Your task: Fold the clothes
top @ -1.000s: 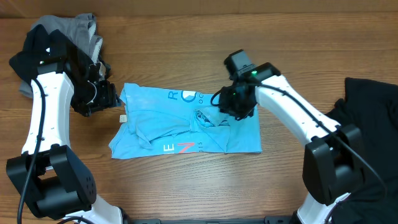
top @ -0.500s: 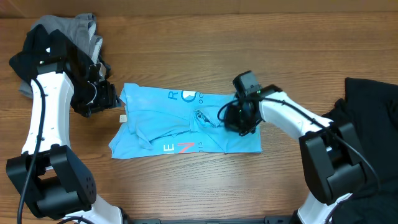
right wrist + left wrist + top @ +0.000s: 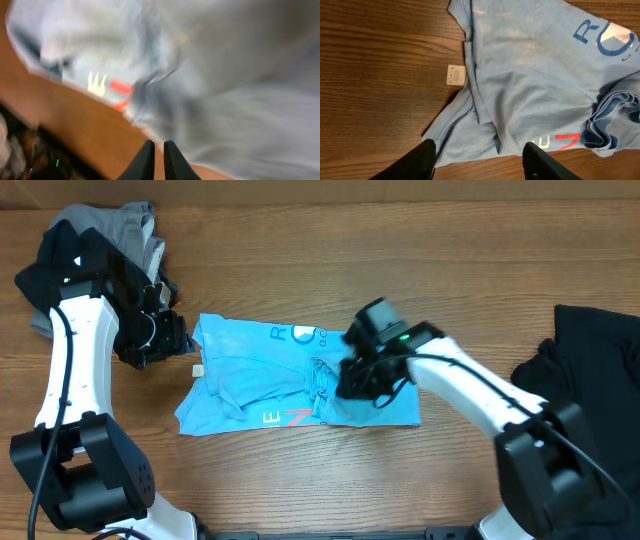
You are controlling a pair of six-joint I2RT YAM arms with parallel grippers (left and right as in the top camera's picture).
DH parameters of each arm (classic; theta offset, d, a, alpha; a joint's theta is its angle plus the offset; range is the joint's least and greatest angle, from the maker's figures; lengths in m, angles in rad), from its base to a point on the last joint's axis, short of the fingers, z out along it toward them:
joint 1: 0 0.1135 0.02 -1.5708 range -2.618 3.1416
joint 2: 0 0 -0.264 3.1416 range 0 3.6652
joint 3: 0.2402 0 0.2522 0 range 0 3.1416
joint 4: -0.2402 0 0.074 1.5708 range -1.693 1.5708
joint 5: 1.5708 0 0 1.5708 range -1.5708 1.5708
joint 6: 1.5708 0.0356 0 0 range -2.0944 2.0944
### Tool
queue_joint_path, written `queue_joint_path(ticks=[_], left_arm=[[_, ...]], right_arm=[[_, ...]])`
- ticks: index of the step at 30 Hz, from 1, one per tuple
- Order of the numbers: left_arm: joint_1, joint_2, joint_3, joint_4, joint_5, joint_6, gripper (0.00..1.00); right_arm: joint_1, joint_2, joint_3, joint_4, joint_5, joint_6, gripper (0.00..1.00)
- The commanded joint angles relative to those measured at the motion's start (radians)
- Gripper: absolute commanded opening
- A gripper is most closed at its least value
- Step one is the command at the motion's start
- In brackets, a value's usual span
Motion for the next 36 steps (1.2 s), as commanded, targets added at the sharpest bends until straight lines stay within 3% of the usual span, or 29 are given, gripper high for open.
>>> queue_joint_path(ticks=[1,7,11,13,15,18,22,29,33,36], left_arm=[[0.002,-0.016,0.024,-0.002,0.009,0.005,0.59],[0.002,-0.016,0.024,-0.001,0.01,0.004,0.59],[0.002,-0.016,0.024,0.006,0.008,0.005,0.6],[0.002,-0.016,0.024,0.008,0.008,0.005,0.61],[0.002,-0.016,0.024,0.017,0.009,0.005,0.61],[0.002,-0.016,0.024,0.019,0.008,0.005,0.63],[0.002,-0.016,0.024,0.004,-0.018,0.01,0.68],[0.002,-0.015,-0.003,-0.008,-0.071,0.012,0.76],[0.002,-0.015,-0.081,0.111,-0.056,0.003,0.9],[0.002,-0.014,-0.16,0.225,0.015,0.003,0.95]], right_arm=[[-0.074,-0.037,0.023,-0.012,0.121,0.039,0.12],[-0.108,0.034,-0.018,0.021,0.166,0.12,0.07],[-0.092,0.105,-0.059,0.094,0.051,0.192,0.04],[-0.079,0.115,-0.069,0.174,-0.035,0.204,0.04],[-0.059,0.116,-0.069,0.364,-0.121,0.204,0.04],[-0.06,0.116,-0.069,0.585,-0.122,0.205,0.04],[-0.093,0.115,-0.064,0.719,-0.117,0.207,0.04],[-0.195,0.09,0.01,0.434,-0.121,0.124,0.06],[-0.241,0.043,0.045,0.267,-0.119,0.015,0.06],[-0.253,-0.014,0.054,0.184,-0.117,-0.046,0.09]])
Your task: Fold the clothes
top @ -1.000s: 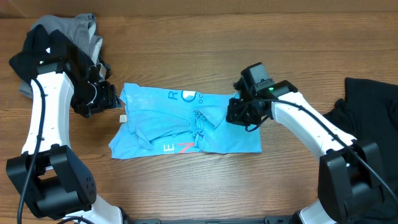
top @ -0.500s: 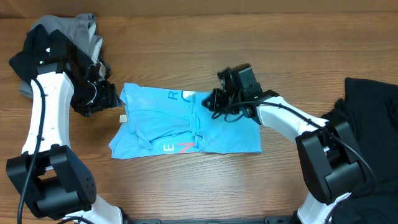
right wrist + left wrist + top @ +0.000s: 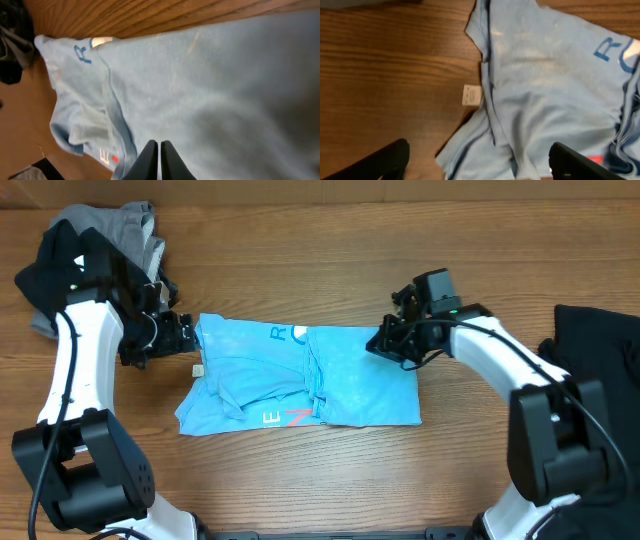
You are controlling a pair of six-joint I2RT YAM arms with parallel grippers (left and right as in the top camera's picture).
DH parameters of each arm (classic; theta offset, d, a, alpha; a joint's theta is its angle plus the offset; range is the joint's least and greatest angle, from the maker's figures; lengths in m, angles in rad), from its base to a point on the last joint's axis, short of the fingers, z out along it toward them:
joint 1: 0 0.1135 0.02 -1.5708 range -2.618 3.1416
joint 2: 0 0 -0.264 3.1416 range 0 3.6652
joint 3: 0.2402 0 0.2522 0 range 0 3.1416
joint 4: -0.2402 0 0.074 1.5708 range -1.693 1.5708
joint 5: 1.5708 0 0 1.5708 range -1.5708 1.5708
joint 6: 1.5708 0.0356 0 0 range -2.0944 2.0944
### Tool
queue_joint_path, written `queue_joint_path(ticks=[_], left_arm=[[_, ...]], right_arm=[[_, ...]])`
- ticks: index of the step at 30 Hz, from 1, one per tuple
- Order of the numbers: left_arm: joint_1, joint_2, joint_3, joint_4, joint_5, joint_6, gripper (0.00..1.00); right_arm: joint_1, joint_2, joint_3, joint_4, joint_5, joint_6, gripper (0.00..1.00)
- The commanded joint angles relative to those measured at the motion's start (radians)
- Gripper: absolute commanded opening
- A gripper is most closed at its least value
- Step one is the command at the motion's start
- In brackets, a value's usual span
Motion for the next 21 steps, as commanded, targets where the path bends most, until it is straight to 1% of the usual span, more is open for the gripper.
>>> queue_joint_path(ticks=[1,5,9,12,17,21], left_arm=[[0.002,-0.012,-0.103,0.093,0.08,-0.001,0.95],[-0.001,0.002,-0.196,0.2,0.103,-0.005,0.96],[-0.019,0.027,-0.257,0.249,0.153,0.007,0.95],[-0.058,0.04,-0.301,0.296,0.151,0.031,0.95],[-0.106,0.061,-0.345,0.344,0.071,0.037,0.94],[-0.122,0.106,-0.371,0.402,0.01,0.01,0.92]], right_arm=[[-0.005,-0.128,0.046,-0.053,-0.01,-0.127,0.09],[-0.005,-0.225,0.046,-0.115,-0.005,-0.162,0.1],[-0.005,-0.301,0.046,-0.155,0.017,-0.161,0.12],[-0.005,-0.339,0.046,-0.181,0.017,-0.161,0.13],[-0.005,-0.342,0.046,-0.204,0.027,-0.161,0.13],[-0.005,-0.342,0.046,-0.215,0.033,-0.16,0.13]])
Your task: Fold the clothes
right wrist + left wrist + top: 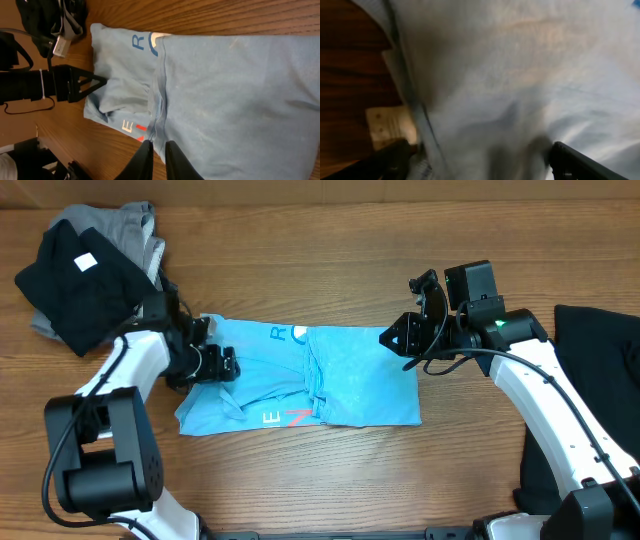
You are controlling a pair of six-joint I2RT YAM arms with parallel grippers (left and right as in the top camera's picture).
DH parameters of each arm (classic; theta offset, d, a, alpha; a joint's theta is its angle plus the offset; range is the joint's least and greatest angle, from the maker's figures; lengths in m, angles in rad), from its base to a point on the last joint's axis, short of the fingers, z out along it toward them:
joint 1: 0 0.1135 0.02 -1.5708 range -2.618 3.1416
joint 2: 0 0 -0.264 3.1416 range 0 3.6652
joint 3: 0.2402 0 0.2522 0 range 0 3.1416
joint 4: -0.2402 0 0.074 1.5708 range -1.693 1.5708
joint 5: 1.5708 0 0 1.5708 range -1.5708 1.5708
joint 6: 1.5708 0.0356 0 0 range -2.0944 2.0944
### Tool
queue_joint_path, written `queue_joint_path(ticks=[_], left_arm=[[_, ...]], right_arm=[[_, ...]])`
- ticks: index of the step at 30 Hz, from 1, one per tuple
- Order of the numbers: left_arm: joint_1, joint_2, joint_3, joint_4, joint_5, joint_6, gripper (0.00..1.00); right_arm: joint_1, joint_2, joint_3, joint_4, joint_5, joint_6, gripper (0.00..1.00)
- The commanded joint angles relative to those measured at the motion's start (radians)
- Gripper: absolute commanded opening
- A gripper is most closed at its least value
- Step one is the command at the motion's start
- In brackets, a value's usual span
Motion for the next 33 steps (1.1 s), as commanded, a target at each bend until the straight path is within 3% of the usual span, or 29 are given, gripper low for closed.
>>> queue_joint_path(ticks=[1,5,10,14,18,21,32,33], left_arm=[[-0.01,0.072,-0.031,0.046,-0.06,-0.004,0.92],[-0.01,0.132,-0.031,0.101,-0.011,-0.015,0.85],[-0.01,0.193,-0.031,0.163,0.142,-0.014,0.68],[-0.01,0.203,-0.03,0.166,0.22,0.001,0.42],[-0.009,0.203,-0.03,0.125,0.219,0.033,0.29],[-0.003,0.199,-0.021,0.067,0.197,0.048,0.05],[0.127,0.042,0.218,-0.29,0.138,0.052,0.04],[0.136,0.023,0.238,-0.311,0.137,0.053,0.08]], right_arm=[[0.003,-0.018,0.024,-0.008,0.018,-0.01,0.13],[0.003,-0.018,0.024,-0.018,0.033,-0.01,0.13],[0.003,-0.018,0.024,-0.018,0.034,-0.006,0.13],[0.003,-0.018,0.024,-0.021,0.033,-0.003,0.13],[0.003,-0.018,0.024,-0.027,0.033,-0.003,0.13],[0.003,-0.018,0.024,-0.03,0.033,-0.003,0.13],[0.003,-0.018,0.024,-0.04,0.034,-0.004,0.13],[0.003,-0.018,0.024,-0.039,0.034,-0.005,0.13]])
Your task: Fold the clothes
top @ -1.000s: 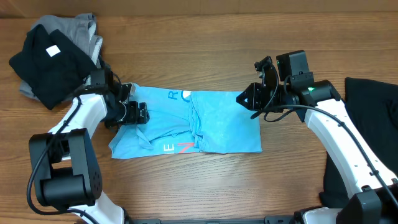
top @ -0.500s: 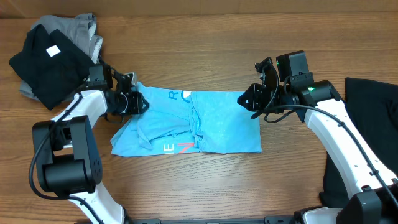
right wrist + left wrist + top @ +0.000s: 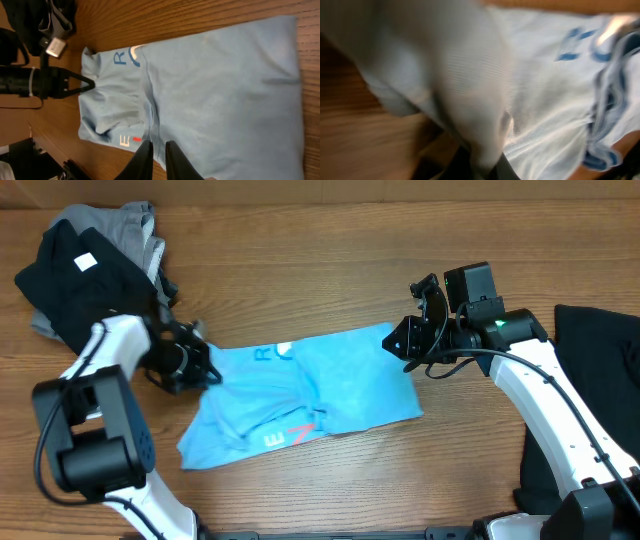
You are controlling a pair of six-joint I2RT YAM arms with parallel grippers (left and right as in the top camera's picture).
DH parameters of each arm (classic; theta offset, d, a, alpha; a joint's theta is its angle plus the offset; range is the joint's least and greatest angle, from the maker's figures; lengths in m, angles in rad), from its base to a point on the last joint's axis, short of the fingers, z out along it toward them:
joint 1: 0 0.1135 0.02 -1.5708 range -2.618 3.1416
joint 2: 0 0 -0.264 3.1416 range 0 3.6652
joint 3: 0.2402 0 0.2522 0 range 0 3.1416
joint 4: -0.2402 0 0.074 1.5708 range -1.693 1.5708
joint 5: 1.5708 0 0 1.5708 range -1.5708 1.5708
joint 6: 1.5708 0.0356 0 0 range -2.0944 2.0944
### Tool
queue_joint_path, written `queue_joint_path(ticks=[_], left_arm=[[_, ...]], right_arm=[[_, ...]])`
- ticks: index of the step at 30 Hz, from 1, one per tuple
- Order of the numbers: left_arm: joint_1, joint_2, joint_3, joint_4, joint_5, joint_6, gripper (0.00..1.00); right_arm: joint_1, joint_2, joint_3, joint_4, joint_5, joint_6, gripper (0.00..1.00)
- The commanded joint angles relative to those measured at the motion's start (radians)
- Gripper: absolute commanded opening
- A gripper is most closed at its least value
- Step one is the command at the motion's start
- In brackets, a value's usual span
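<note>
A light blue shirt (image 3: 330, 385) with an "R" print lies folded and skewed at the table's middle, its top edge slanting up to the right. My left gripper (image 3: 195, 367) sits at the shirt's left edge. In the left wrist view the shirt (image 3: 535, 85) fills the blurred frame, and the left gripper (image 3: 482, 167) is shut on a bunch of it. My right gripper (image 3: 400, 342) hovers over the shirt's far right corner. The right wrist view looks down on the shirt (image 3: 220, 85), with the right gripper (image 3: 158, 160) shut and empty.
A pile of black clothes (image 3: 70, 265) on a grey garment (image 3: 125, 225) lies at the far left corner. Another black garment (image 3: 600, 380) covers the right edge. Bare wooden table (image 3: 320, 480) runs along the front.
My left gripper was open on the shirt's left part; now it is shut on the cloth and a little further left. The shirt has turned askew, its left side lower. My right arm has not moved.
First my right gripper was down on the shirt's middle, with my left open beside the left edge. Then the right was at the far right corner, the right half lying flat. Then it was higher and the left was on the shirt. Now the left grips it.
</note>
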Motion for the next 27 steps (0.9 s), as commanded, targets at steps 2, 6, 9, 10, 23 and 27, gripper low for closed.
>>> queue_joint_path(ticks=[2,6,9,10,23,27], left_arm=[[0.052,-0.131,0.113,-0.058,-0.076,0.035,0.04],[0.055,-0.135,0.129,-0.113,-0.086,0.035,0.04],[0.058,-0.135,0.19,-0.177,-0.09,0.035,0.04],[0.057,-0.135,0.216,-0.195,-0.091,0.038,0.04],[-0.09,-0.135,0.575,-0.39,-0.024,-0.023,0.04],[-0.216,-0.131,0.577,-0.342,-0.045,-0.106,0.04]], right_arm=[[0.003,-0.018,0.024,0.004,0.019,-0.005,0.13],[0.003,-0.018,0.024,0.002,0.04,-0.005,0.13],[0.003,-0.018,0.024,0.006,0.044,-0.005,0.13],[0.003,-0.018,0.024,0.008,0.045,-0.005,0.13],[0.003,-0.018,0.024,0.011,0.045,-0.005,0.13],[0.003,-0.018,0.024,0.01,0.048,-0.005,0.13]])
